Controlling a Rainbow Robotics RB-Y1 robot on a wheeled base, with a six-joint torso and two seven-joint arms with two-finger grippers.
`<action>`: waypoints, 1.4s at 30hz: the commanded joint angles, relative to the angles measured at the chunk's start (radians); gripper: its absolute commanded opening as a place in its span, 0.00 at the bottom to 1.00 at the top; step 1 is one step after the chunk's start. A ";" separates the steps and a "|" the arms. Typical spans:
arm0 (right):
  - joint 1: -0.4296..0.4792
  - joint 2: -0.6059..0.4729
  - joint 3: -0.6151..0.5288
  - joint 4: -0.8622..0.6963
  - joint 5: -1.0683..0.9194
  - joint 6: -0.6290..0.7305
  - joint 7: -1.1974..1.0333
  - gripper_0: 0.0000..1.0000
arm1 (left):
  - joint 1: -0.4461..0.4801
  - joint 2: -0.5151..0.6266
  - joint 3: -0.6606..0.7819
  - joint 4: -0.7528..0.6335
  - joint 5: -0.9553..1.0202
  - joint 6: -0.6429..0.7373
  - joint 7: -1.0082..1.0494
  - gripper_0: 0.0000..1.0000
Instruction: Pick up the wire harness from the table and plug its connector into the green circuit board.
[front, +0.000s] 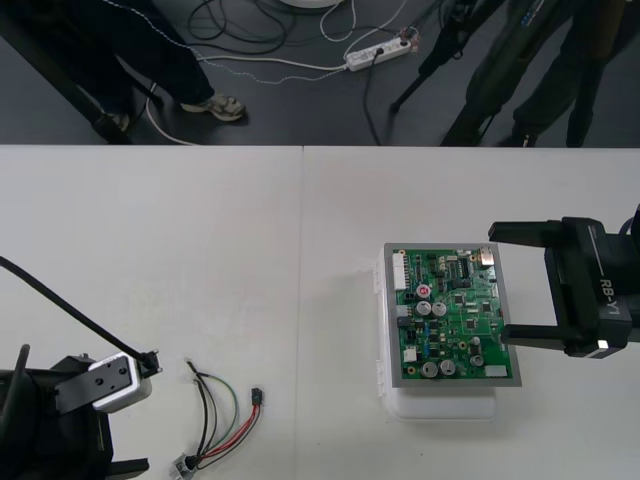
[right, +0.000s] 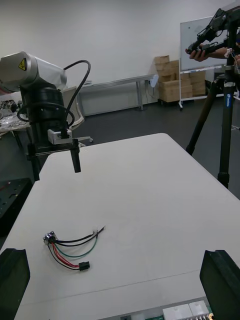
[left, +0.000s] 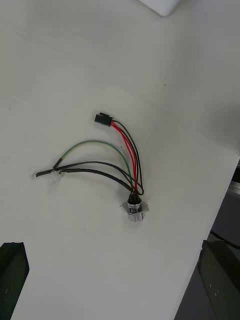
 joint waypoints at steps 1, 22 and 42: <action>-0.044 0.014 -0.015 0.020 -0.016 -0.004 0.011 1.00 | 0.057 0.048 -0.092 -0.033 -0.088 0.088 0.106 1.00; -0.172 0.014 0.023 0.187 0.016 -0.004 0.188 1.00 | 0.053 0.046 -0.320 -0.033 -0.326 0.108 0.330 1.00; -0.202 0.022 0.130 0.248 0.033 -0.004 0.261 1.00 | -0.019 -0.066 -0.483 0.126 -0.497 0.143 0.270 1.00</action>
